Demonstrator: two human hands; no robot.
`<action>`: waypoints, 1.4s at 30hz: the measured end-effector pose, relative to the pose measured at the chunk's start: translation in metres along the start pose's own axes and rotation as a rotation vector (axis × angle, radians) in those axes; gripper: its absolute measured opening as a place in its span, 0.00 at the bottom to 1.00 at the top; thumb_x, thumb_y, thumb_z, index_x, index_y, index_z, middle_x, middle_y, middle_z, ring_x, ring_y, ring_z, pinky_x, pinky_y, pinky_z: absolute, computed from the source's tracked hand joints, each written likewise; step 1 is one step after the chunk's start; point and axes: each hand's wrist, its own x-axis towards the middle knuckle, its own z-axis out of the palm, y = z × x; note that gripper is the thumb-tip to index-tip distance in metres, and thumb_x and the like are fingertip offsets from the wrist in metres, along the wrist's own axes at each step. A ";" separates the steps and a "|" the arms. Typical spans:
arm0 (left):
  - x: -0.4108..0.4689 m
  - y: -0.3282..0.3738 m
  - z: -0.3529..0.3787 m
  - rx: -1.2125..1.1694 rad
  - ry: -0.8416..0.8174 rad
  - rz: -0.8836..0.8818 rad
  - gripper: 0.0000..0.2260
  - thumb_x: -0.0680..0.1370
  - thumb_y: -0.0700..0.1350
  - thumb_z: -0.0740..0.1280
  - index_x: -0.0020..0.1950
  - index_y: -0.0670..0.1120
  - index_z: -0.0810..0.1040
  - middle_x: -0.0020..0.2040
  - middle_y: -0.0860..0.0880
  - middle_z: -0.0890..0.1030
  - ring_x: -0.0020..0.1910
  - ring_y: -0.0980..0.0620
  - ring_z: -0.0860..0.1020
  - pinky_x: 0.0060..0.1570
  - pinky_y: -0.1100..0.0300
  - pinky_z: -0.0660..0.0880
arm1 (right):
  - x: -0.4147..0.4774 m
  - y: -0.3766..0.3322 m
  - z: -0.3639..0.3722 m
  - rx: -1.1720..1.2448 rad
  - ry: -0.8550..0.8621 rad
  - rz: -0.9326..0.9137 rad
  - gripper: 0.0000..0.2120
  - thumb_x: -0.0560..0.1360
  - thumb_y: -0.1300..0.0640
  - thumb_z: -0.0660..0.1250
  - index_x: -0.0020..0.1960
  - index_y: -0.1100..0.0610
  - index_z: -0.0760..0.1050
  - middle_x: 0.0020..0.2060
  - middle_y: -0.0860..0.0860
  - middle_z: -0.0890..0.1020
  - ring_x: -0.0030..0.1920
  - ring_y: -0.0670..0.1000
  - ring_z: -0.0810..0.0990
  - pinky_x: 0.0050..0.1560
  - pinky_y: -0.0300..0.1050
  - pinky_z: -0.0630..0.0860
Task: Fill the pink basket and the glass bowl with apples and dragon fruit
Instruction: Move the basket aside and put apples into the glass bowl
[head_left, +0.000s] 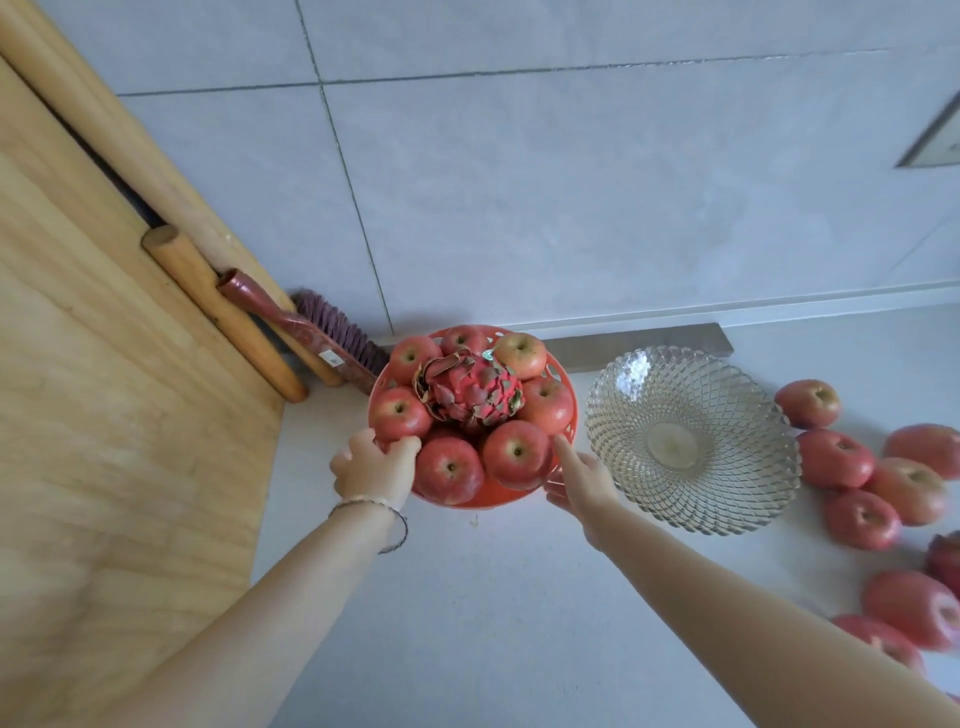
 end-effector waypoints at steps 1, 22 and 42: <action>-0.008 0.000 0.001 0.005 0.018 0.129 0.20 0.69 0.48 0.66 0.59 0.43 0.73 0.63 0.39 0.69 0.59 0.41 0.70 0.62 0.49 0.68 | -0.004 0.004 -0.007 -0.102 0.046 -0.039 0.19 0.77 0.47 0.60 0.54 0.62 0.75 0.44 0.55 0.79 0.45 0.53 0.78 0.58 0.54 0.77; -0.127 -0.013 0.246 -0.110 -0.522 -0.056 0.12 0.67 0.40 0.69 0.48 0.41 0.73 0.45 0.44 0.76 0.42 0.47 0.74 0.41 0.57 0.72 | -0.075 0.046 -0.244 -0.713 0.041 -0.360 0.10 0.75 0.57 0.65 0.55 0.54 0.77 0.43 0.46 0.80 0.44 0.45 0.78 0.49 0.36 0.73; -0.165 -0.048 0.282 -0.461 0.046 -0.316 0.32 0.69 0.28 0.66 0.66 0.53 0.61 0.62 0.41 0.73 0.52 0.37 0.78 0.35 0.53 0.77 | -0.024 0.095 -0.370 -1.540 -0.153 -0.418 0.28 0.72 0.53 0.64 0.70 0.49 0.61 0.66 0.54 0.65 0.65 0.59 0.66 0.64 0.50 0.68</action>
